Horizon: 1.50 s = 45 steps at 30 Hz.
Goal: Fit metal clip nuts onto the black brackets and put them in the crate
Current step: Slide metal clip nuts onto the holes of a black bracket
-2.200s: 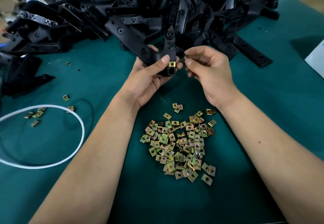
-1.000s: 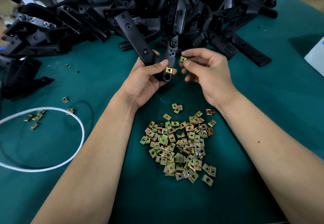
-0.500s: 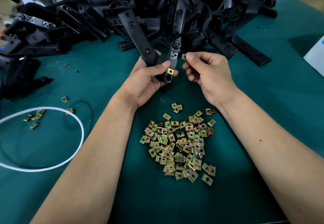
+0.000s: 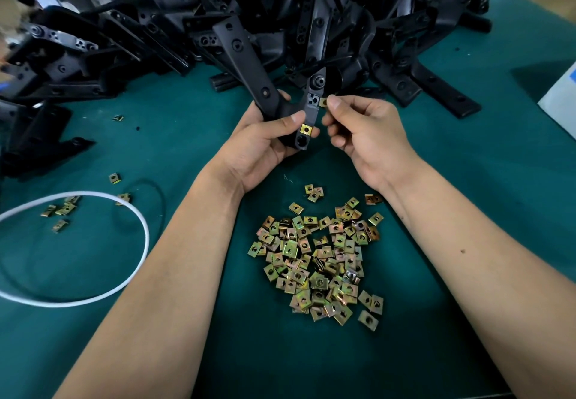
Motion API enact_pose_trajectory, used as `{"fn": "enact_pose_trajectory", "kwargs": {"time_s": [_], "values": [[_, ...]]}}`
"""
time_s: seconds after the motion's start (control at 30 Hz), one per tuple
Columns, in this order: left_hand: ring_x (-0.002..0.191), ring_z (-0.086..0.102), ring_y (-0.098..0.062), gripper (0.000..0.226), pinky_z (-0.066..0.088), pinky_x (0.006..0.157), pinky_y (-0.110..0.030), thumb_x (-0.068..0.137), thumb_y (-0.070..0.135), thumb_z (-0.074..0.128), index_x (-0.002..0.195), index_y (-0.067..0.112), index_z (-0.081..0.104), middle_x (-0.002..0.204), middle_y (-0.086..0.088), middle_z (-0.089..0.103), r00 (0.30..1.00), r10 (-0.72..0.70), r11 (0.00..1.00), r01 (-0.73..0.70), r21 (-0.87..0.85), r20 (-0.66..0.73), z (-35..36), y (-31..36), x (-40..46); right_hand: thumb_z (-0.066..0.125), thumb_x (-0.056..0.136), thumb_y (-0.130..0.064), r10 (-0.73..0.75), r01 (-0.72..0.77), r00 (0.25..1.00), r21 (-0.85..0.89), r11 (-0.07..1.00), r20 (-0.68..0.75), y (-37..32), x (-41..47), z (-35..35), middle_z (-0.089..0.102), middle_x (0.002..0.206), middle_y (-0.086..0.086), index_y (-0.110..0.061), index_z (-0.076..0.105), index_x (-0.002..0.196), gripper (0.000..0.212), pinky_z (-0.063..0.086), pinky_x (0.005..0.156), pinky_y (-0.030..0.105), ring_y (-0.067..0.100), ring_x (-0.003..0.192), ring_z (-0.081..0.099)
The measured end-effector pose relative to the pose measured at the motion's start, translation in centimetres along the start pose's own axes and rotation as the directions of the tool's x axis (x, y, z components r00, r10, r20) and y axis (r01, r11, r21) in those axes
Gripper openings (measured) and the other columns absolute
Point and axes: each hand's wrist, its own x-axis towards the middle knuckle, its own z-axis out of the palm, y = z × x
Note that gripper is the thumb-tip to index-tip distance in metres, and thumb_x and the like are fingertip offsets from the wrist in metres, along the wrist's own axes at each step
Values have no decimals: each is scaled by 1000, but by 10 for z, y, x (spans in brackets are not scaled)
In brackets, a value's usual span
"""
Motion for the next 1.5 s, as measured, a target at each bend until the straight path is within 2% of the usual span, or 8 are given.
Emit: {"fn": "enact_pose_trajectory", "kwargs": {"time_s": [0.13,0.3,0.4,0.6,0.83,1.03,1.2,1.5], "values": [[84,71,-26,27,58,75,-35,93,-1,62,107,18,49,100,-7,73,1000,-16,999,16,-31,2,1,0,0,66,100,-11,13,-13,1000,29,999,-3,0,0,1,67,68,2,-7,71,88,13,41,49,20,11,59,56],[85,71,-24,26,57,72,-33,90,3,66,106,19,52,98,-6,73,997,-78,991,81,-103,24,4,1,-1,65,101,-11,-23,23,1000,-38,999,-3,2,-1,3,65,69,3,-4,71,91,13,40,48,20,19,66,56],[83,71,-24,29,57,72,-33,85,6,68,105,19,51,96,-6,71,995,-99,984,100,-148,11,6,0,-1,64,101,-11,-15,16,1000,-1,1000,21,0,-2,2,64,69,1,-8,70,88,15,39,48,19,15,64,55],[83,71,-25,26,57,72,-33,88,4,67,103,18,52,95,-6,72,995,-103,986,101,-130,-8,7,-1,0,64,101,-11,14,-15,1000,76,997,15,-2,-2,1,64,68,0,-8,68,88,15,38,48,18,9,59,53],[80,71,-23,20,58,71,-33,92,3,65,98,18,53,90,-4,73,995,-99,990,96,-105,-30,6,-1,1,63,101,-10,-45,45,999,-24,999,9,2,-2,2,63,68,2,-7,68,83,19,37,48,20,11,60,53],[81,70,-22,17,58,73,-33,94,3,64,92,19,61,92,-4,73,996,-89,993,87,-84,-19,8,-1,1,63,101,-9,-39,39,999,-2,999,-20,3,-1,2,63,66,0,-7,69,85,17,37,47,19,10,59,52],[81,70,-24,20,58,75,-35,95,2,64,99,17,52,93,-5,72,996,-82,992,79,-97,-35,9,-2,0,64,101,-11,-48,46,998,-32,998,-46,4,0,3,64,65,-2,-10,70,83,19,37,47,19,9,57,52],[78,70,-24,26,56,72,-32,86,6,68,103,15,51,96,-8,69,988,-151,974,145,-172,-25,7,1,0,63,102,-10,-46,47,999,-44,998,12,2,-2,1,64,66,-3,-8,68,85,18,37,48,19,8,59,53]]}}
